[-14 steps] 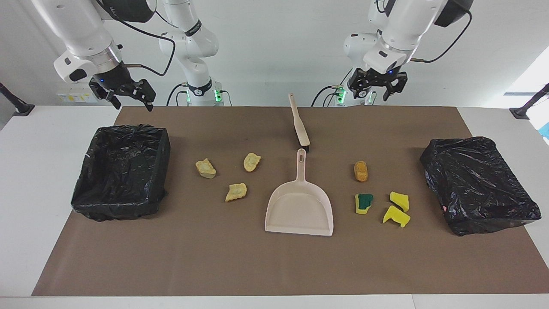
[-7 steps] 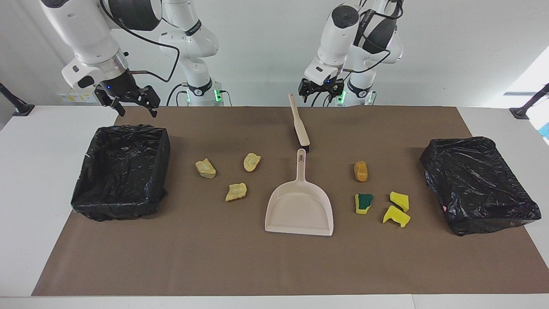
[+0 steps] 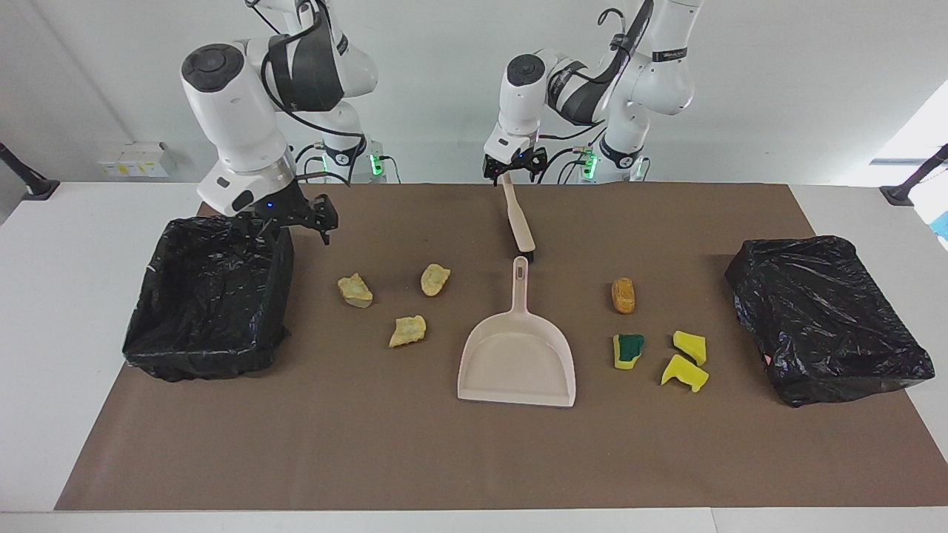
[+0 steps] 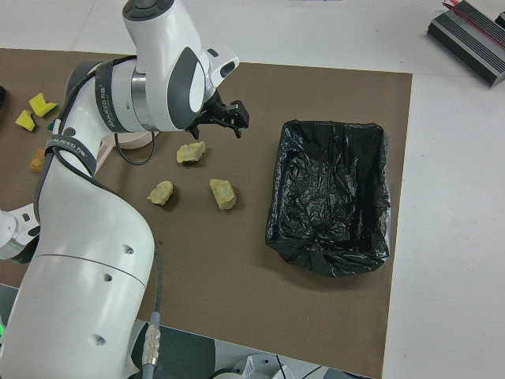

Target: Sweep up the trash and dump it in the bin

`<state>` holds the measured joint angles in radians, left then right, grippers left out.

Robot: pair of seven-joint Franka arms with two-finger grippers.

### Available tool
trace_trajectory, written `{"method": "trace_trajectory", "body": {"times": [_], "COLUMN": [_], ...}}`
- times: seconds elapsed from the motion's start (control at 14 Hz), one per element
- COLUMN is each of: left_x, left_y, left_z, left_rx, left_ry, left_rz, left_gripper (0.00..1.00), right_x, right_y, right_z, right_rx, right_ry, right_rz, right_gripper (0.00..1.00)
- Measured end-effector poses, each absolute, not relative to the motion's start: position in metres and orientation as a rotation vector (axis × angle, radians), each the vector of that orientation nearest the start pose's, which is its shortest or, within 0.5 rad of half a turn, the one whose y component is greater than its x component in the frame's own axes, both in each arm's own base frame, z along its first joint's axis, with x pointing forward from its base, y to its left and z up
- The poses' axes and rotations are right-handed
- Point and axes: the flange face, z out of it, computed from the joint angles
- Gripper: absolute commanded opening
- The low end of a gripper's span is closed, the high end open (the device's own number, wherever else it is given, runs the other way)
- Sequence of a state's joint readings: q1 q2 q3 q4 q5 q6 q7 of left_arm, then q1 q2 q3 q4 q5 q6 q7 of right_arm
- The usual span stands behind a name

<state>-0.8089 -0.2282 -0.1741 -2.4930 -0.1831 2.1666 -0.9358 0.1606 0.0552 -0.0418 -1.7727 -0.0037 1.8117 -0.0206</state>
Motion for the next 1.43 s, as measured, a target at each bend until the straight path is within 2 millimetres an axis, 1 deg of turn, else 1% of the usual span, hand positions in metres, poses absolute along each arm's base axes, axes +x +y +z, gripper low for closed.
{"method": "trace_trajectory", "body": {"times": [0.14, 0.21, 0.29, 0.36, 0.43, 0.5, 0.72, 0.79, 0.86, 0.93, 1.22, 1.36, 1.43], "left_x": [0.24, 0.241, 0.242, 0.242, 0.242, 0.242, 0.24, 0.238, 0.235, 0.234, 0.233, 0.232, 0.236], "left_y": [-0.366, -0.366, -0.366, -0.366, -0.366, -0.366, -0.365, -0.364, -0.364, -0.363, -0.362, -0.358, -0.352], "left_z": [0.353, 0.35, 0.348, 0.348, 0.348, 0.348, 0.345, 0.342, 0.34, 0.339, 0.338, 0.339, 0.343], "left_rx": [-3.125, -3.124, -3.122, -3.122, -3.122, -3.122, -3.115, -3.109, -3.104, -3.102, -3.089, -3.053, -3.022], "left_ry": [-0.128, -0.132, -0.134, -0.134, -0.134, -0.134, -0.131, -0.126, -0.121, -0.117, -0.105, -0.039, 0.011], "left_rz": [0.213, 0.216, 0.218, 0.219, 0.219, 0.219, 0.224, 0.229, 0.233, 0.235, 0.25, 0.302, 0.354], "left_gripper": [1.0, 1.0, 0.9, 0.69, 0.6, 0.55, 0.58, 0.54, 0.3, 0.01, 0.0, 0.0, 0.0], "right_x": [0.579, 0.58, 0.58, 0.58, 0.58, 0.58, 0.58, 0.58, 0.579, 0.578, 0.571, 0.57, 0.571], "right_y": [0.09, 0.097, 0.1, 0.1, 0.098, 0.098, 0.099, 0.1, 0.102, 0.106, 0.134, 0.138, 0.138], "right_z": [0.504, 0.5, 0.499, 0.5, 0.5, 0.5, 0.499, 0.499, 0.497, 0.495, 0.491, 0.49, 0.489], "right_rx": [-3.143, -3.143, -3.143, -3.143, -3.143, -3.144, -3.144, -3.144, -3.144, -3.144, -3.15, -3.151, -3.151], "right_ry": [-0.217, -0.217, -0.22, -0.219, -0.216, -0.215, -0.211, -0.211, -0.216, -0.216, -0.169, -0.164, -0.16], "right_rz": [0.028, 0.027, 0.028, 0.028, 0.028, 0.028, 0.029, 0.03, 0.035, 0.042, 0.053, 0.056, 0.055], "right_gripper": [1.0, 1.0, 1.0, 1.0, 1.0, 1.0, 1.0, 1.0, 1.0, 1.0, 1.0, 1.0, 1.0]}}
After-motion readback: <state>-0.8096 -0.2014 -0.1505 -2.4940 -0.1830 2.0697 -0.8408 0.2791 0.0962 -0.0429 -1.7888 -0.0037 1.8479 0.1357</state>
